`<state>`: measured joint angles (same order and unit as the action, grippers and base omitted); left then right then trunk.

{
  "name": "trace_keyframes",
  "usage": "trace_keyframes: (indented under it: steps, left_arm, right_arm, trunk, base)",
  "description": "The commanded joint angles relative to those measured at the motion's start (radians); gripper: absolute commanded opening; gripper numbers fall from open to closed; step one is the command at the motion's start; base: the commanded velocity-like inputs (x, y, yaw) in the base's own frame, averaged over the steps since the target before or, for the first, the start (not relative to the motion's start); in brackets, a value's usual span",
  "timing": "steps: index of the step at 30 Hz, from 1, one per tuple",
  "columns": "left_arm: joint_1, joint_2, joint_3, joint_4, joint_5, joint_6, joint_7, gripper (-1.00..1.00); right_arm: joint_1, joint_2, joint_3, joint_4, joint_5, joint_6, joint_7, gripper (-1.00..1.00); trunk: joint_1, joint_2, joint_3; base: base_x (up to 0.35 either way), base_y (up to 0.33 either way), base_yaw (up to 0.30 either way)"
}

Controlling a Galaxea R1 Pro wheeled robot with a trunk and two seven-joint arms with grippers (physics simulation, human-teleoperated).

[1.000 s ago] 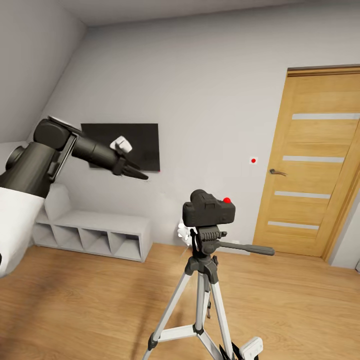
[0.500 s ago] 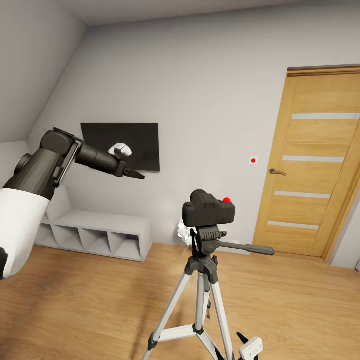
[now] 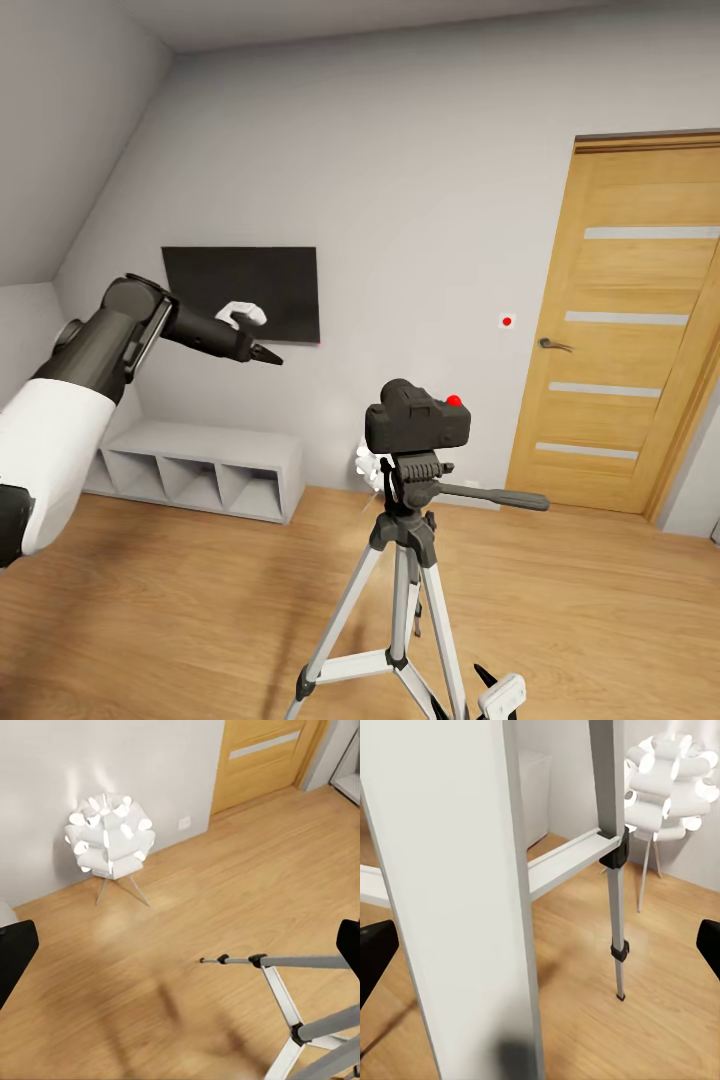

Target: Attach the digital camera to the camera tripod in the bedroom.

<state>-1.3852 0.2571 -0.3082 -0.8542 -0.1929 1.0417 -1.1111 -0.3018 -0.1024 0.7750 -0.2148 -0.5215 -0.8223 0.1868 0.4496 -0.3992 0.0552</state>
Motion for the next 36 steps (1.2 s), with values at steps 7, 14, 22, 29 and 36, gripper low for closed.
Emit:
trace_keyframes:
  steps: [7,14,22,29,36]
  left_arm:
    - [0.0,-0.004,0.001,0.0,-0.01,0.005,-0.009,1.0]
    - [0.0,-0.004,0.001,0.0,-0.01,0.005,-0.009,1.0]
    - [0.0,-0.003,0.002,0.001,-0.01,0.005,-0.009,1.0]
    - [0.0,-0.003,0.002,0.007,-0.01,0.005,-0.009,1.0]
    - [0.0,-0.002,0.003,0.033,-0.01,0.005,-0.007,1.0]
  right_arm:
    - [0.0,0.0,0.005,0.0,-0.011,-0.003,0.006,1.0]
    - [0.0,0.0,0.005,0.0,-0.011,-0.003,0.006,1.0]
    - [0.0,0.0,0.005,0.0,-0.011,-0.003,0.006,1.0]
    - [0.0,0.0,0.005,0.0,-0.011,-0.003,0.007,1.0]
    - [0.0,0.0,0.004,0.001,-0.011,-0.003,0.007,1.0]
  trunk:
    - [0.0,-0.001,-0.001]
    - [0.0,-0.001,-0.001]
    - [0.0,-0.001,-0.001]
    - [0.0,-0.001,-0.001]
    - [0.0,-0.001,-0.001]
  base:
    - [-0.06,0.0,0.0]
    - [-0.284,0.0,0.0]
    - [-0.079,0.0,0.0]
    - [-0.007,0.0,0.0]
    - [-0.123,0.0,0.0]
